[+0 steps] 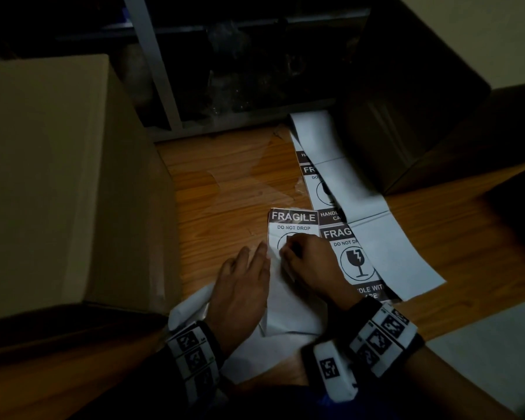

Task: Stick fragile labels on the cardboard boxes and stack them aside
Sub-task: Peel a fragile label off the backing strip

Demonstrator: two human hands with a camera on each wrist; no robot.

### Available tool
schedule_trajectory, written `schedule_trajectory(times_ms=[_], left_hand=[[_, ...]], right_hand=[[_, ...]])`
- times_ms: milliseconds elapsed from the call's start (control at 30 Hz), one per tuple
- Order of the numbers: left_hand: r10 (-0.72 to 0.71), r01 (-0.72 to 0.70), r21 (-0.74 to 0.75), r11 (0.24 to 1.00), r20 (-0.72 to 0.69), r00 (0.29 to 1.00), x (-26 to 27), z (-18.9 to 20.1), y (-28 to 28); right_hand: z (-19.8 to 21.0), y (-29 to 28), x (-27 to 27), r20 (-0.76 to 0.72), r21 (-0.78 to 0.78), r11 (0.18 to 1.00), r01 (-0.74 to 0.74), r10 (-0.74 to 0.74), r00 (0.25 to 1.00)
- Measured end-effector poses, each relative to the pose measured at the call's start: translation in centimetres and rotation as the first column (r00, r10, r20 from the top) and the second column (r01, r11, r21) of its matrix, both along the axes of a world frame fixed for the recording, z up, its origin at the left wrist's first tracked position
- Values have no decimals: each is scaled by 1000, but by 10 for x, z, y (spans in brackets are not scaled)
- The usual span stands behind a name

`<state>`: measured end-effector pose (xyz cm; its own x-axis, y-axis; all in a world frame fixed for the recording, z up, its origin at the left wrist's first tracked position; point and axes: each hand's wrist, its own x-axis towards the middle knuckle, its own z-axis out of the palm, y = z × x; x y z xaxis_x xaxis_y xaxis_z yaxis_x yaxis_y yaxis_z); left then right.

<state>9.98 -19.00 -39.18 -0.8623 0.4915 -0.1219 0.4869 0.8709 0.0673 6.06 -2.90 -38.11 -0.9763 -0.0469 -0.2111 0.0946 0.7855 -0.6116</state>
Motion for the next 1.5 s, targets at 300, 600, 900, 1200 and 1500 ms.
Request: schedule_trajectory(times_ms=[300,600,900,1200,1500], left_hand=[[-42,42,-16,999,-36,998,2,1,-1],[1,-5,135,991,30,1000,-3,10,-5],[97,-847,514,134,844,527,-42,33,0],[14,-889,456,36,889,457,-43,32,9],[139,-842,539,25,832,537,-42,21,9]], right_hand=[[-1,4,-1,31,-101,993,67,-64,997],[13,10,-10,-20,-205,975,86,-92,996],[6,-1,1,-308,-31,989,-143,127,943],[13,-1,7,-369,-162,984,-79,14,929],[17,1,13,-74,-587,787,189,-285,956]])
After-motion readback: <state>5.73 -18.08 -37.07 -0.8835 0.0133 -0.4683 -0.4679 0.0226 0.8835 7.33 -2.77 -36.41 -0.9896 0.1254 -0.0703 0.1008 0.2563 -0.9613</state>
